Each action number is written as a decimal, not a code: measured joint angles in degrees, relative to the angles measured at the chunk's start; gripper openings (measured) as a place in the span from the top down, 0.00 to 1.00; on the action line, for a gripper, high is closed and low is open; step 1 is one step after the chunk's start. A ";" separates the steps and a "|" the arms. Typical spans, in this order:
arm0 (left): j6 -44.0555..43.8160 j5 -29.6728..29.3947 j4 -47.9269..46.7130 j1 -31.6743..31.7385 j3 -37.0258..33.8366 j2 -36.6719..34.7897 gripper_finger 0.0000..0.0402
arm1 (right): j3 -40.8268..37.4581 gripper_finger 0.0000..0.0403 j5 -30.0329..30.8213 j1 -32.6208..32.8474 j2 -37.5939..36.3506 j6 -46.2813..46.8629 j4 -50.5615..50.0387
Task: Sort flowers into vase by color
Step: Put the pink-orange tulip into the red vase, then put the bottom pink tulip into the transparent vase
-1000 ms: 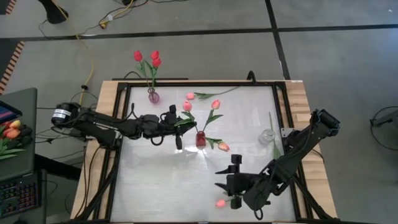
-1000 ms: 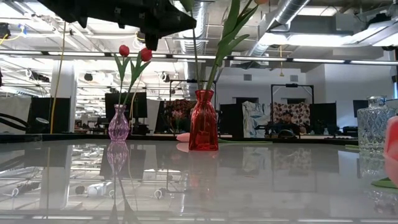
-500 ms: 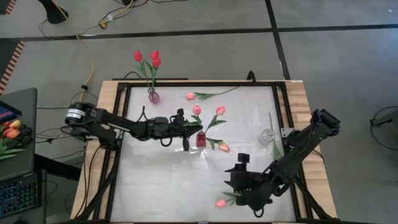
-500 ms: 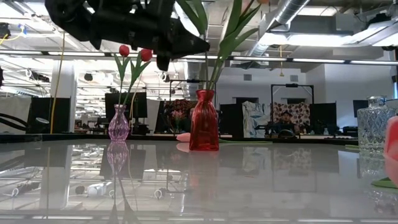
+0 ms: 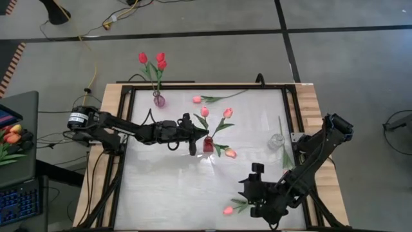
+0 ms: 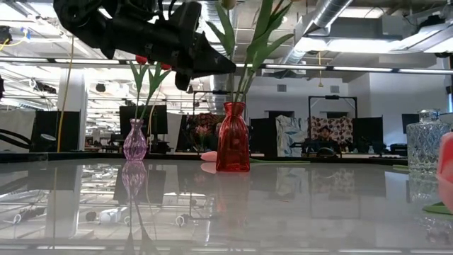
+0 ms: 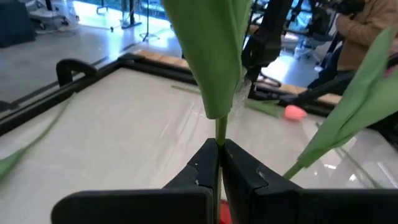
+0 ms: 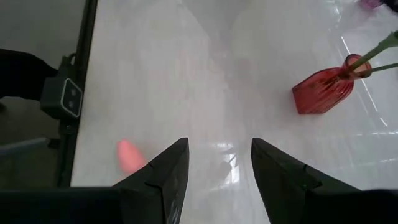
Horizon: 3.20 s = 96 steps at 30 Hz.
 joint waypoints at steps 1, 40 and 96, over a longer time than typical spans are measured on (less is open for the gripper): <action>-0.02 -0.01 -0.34 -0.02 0.00 0.00 1.00 | 0.00 0.51 0.00 -0.02 0.00 0.00 -0.12; -0.82 5.92 -65.51 -3.10 14.05 -9.23 0.65 | -0.09 0.51 -36.06 1.01 13.86 -9.68 -8.06; 1.40 -15.43 -19.83 -37.09 -9.25 -21.16 0.65 | -15.13 0.96 -34.52 -1.69 12.99 -6.55 8.33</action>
